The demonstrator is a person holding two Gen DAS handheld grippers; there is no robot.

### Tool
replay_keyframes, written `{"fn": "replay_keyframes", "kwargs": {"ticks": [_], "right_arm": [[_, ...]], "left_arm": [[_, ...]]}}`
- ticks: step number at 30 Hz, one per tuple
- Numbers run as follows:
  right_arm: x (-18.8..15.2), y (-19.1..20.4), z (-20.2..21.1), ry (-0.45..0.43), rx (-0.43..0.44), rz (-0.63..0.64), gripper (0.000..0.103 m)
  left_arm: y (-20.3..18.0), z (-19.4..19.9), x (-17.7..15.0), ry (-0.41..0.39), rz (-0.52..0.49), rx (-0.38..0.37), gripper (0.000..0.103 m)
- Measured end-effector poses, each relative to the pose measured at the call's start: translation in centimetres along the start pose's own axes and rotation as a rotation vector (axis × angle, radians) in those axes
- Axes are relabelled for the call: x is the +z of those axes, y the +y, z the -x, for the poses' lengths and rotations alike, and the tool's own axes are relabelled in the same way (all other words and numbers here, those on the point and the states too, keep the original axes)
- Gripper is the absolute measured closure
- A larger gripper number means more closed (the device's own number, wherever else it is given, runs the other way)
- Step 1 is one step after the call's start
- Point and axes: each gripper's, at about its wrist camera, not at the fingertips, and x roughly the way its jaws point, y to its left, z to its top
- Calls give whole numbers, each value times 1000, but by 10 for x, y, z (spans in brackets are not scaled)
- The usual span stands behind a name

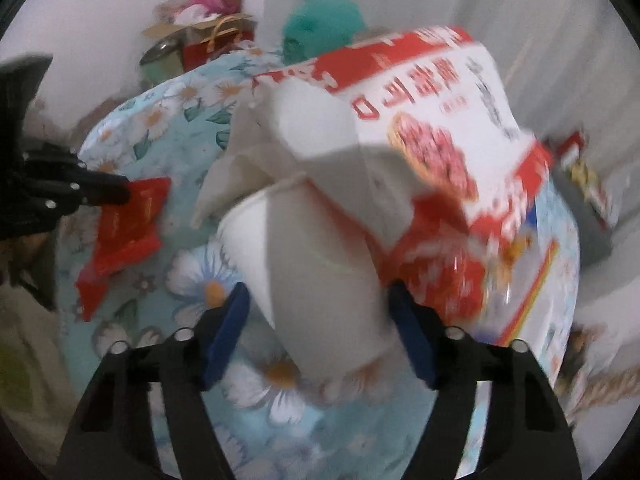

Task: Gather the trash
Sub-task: 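Grasp the white paper cup with the right tool while left tool holds wrappers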

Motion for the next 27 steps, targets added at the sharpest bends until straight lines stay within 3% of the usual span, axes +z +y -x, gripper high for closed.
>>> {"fn": "replay_keyframes", "kwargs": {"ticks": [7,10,13,15,19,27], "right_arm": [[-56,-27,29,90,185,-322,40],[-77,-28,31,127,243,-404,40],[-81,-31,37,91,216,-425,39],[-81,-33,41,61,172,-436,31],[-77,-38,46,-1,126,-476,30],[-72,-45,58,-116,117,-566,30]], "left_arm": [[3,-2,-1,-2,15,-11,98],[5,-5,1,1,29,-20,98],[6,-5,2,0,32,-26,98],[6,-4,2,-3,32,-26,98],[7,-3,4,-10,36,-25,98],[7,-2,4,-6,38,-23,98]]}}
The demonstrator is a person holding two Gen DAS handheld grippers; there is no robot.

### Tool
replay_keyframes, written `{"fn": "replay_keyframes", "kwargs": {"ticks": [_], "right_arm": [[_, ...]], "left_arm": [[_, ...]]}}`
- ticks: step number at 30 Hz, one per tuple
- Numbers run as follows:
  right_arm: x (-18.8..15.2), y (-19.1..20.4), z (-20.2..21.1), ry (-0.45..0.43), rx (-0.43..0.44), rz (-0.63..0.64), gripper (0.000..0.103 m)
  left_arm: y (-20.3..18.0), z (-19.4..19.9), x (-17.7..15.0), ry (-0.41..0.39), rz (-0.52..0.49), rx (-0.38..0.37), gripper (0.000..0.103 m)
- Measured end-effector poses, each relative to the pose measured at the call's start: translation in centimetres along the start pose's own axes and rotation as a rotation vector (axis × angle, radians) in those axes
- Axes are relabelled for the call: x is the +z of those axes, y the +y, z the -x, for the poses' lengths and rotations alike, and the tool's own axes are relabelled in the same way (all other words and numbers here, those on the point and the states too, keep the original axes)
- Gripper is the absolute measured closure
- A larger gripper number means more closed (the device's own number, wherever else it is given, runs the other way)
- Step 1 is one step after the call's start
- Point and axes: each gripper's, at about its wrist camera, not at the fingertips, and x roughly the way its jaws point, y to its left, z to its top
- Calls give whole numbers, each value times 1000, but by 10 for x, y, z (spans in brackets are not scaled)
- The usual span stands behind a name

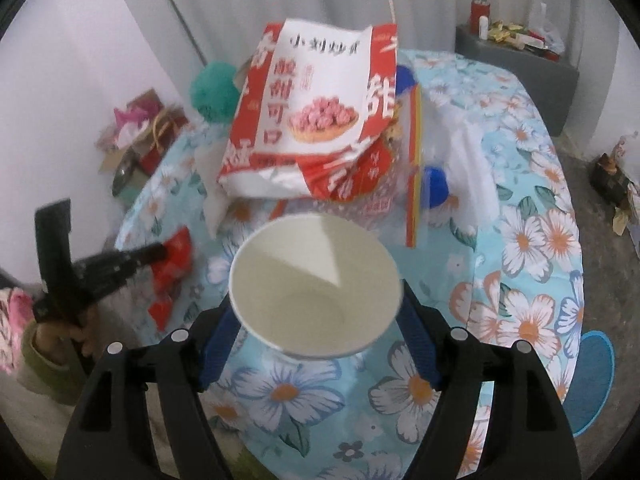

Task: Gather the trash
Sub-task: 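Grasp the white paper cup with the right tool while left tool holds wrappers, then carry wrappers and paper cup to the wastebasket and open both tools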

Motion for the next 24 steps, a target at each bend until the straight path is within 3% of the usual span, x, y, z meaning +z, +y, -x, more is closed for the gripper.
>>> {"fn": "replay_keyframes", "kwargs": {"ticks": [8,17,24], "right_arm": [[0,2,1,-33,11,-26,33],[-5,-5,20,-116,53,-76,36],[-13,-21,60,-237,57,-140,36]], "left_arm": [[-1,3,1,-10,11,-11,100],[-23,38,6,-93,-48,-25,103],[-60,68,25,-163,-130,-114,103]]}}
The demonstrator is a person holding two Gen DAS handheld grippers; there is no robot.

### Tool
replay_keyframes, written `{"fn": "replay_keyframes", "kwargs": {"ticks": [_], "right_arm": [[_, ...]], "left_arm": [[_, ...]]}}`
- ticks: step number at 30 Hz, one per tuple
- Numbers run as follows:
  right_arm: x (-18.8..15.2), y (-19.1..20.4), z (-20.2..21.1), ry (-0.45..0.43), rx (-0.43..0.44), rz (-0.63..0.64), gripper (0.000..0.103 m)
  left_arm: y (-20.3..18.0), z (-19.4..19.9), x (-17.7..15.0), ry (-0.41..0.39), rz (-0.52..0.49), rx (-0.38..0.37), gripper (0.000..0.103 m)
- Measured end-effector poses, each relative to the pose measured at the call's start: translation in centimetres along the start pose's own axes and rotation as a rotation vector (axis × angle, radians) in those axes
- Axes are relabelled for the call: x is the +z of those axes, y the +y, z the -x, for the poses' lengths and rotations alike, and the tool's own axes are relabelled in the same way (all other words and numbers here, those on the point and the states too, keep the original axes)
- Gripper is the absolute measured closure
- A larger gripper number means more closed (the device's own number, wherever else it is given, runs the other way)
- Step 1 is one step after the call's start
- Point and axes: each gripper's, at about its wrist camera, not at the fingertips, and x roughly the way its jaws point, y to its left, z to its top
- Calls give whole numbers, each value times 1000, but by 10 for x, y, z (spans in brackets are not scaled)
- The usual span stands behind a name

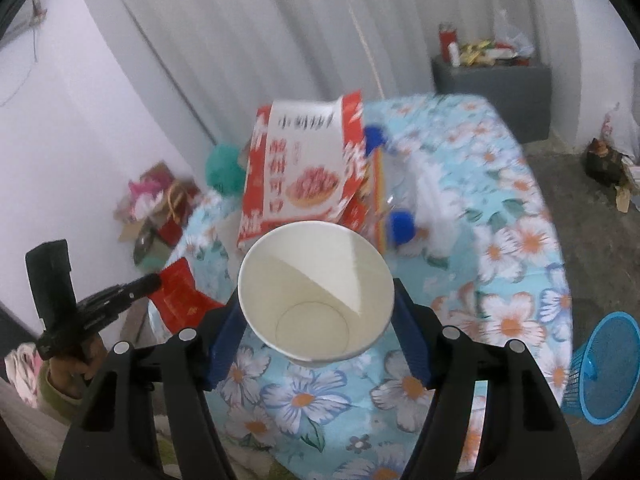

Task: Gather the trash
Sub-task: 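Carry wrappers and paper cup to the wastebasket and open both tools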

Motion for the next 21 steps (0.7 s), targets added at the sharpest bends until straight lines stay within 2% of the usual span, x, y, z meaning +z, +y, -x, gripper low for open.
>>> {"fn": "replay_keyframes", "kwargs": {"ticks": [5,8,14,17,21], "right_arm": [[3,-25,50,-149,-25,-61,36],[2,-45,80,-236,-66,-109,36],[-9,-93,134,-396,-168,-237,36],[-18,-117,157,-444,-257,-294,36],[-31,-155,183,-504,-340,-396,36]], "left_arm": [[-43,-3,29,-41,-81,-96,103],[-75,-12,45,-54,-128,-189,103],[-157,-50,70,-4,-273,-339,103],[-211,-76,80,36,-365,-414,103],[-272,-113,85,68,-456,-462,103]]}}
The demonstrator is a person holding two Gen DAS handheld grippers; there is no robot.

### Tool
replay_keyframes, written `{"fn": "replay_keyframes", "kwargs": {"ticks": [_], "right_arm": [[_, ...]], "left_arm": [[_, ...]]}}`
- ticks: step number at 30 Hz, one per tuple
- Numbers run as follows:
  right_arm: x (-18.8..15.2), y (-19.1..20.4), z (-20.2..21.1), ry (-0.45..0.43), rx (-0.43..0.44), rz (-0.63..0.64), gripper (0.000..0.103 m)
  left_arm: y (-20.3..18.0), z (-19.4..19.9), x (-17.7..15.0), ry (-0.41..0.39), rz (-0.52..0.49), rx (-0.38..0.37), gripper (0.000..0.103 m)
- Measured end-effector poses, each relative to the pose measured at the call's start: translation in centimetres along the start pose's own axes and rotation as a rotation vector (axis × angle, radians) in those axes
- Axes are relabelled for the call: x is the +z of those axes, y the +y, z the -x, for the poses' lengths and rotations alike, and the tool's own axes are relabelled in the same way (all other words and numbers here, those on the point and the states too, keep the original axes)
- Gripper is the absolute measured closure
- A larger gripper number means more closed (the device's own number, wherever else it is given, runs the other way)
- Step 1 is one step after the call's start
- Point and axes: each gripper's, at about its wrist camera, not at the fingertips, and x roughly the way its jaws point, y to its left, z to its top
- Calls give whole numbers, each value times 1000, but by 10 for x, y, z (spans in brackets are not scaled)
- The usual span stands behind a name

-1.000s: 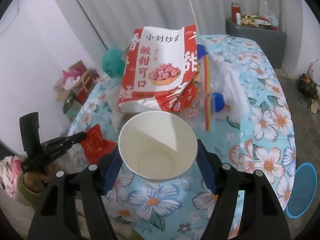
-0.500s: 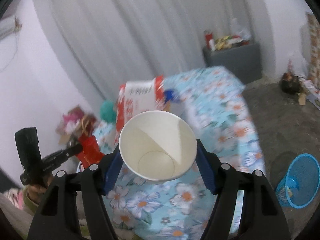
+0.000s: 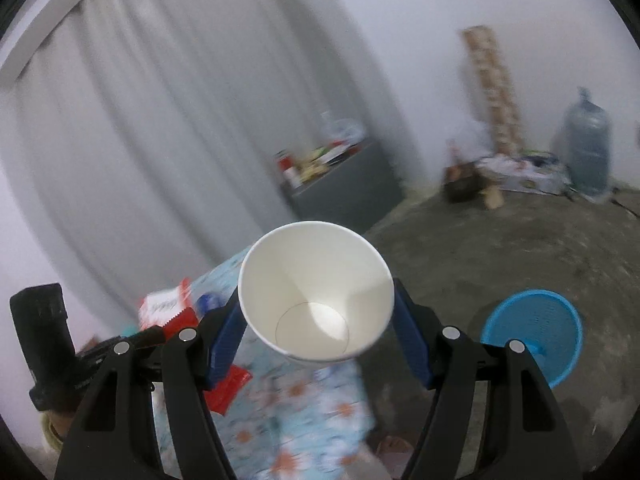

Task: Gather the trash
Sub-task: 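Carry wrappers and paper cup to the wastebasket and open both tools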

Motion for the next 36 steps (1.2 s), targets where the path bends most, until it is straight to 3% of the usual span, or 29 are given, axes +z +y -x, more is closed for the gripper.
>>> {"fn": "replay_keyframes", "kwargs": {"ticks": [5,10,17,24,25,26,27,28,30,32,36], "right_arm": [[4,-59,3,-53,-239,-94,36],[-10,-122,-10,-29,-401,-229,36],[-49,-207,-40,71,-505,-415,36],[-78,-272,-79,122,-542,-517,32],[-82,-283,-86,127,-532,-535,31],[-85,-290,-90,134,-524,-550,27],[-91,-303,-99,142,-511,-574,19],[-93,-312,-105,150,-519,-593,17],[-103,-331,-115,185,-576,-649,17],[-110,-337,-112,168,-571,-698,17],[-105,-323,-105,141,-561,-653,17]], "left_arm": [[-28,-86,30,88,-32,-66,103],[-56,-188,49,208,-53,-92,103],[-86,-315,44,358,-50,-130,103],[-102,-422,22,484,-46,-141,103],[-102,-435,20,512,-29,-160,100],[-100,-456,18,571,9,-181,82],[-98,-468,16,609,35,-170,68],[-95,-475,15,622,61,-146,51],[-89,-476,19,581,72,-110,51],[-85,-469,22,552,70,-96,45],[-83,-441,32,491,62,-119,44]]}}
